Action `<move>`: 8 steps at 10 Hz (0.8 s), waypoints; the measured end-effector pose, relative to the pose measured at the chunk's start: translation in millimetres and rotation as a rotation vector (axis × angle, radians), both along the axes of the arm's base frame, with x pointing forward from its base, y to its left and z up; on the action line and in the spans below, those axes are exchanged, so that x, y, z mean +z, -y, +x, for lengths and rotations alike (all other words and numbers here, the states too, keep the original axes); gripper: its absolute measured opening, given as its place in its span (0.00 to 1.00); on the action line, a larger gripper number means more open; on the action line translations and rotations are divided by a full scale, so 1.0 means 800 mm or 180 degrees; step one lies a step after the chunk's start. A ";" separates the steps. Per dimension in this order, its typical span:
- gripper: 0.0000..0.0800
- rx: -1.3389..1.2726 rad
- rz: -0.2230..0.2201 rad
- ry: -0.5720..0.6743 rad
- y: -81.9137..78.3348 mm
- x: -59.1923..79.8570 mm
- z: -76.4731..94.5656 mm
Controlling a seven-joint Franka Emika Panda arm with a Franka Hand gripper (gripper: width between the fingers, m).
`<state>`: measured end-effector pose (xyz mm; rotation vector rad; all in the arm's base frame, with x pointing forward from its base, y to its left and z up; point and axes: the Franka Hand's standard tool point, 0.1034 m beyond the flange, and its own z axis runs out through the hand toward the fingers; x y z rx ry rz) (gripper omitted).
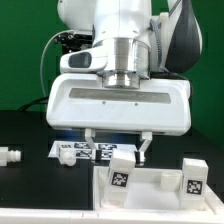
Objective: Assemble square table
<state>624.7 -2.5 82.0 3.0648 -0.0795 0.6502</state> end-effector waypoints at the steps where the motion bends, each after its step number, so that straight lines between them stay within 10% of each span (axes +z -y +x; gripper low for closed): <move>1: 0.65 0.0001 0.0035 -0.0090 0.000 0.002 0.003; 2: 0.78 0.0006 0.0093 -0.0241 -0.001 0.004 0.010; 8: 0.81 -0.0026 0.0360 -0.1177 0.005 -0.002 0.023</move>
Offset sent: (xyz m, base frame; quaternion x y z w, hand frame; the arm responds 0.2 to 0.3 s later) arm 0.0272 -0.0055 0.0013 0.0041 -0.1606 0.0120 0.9869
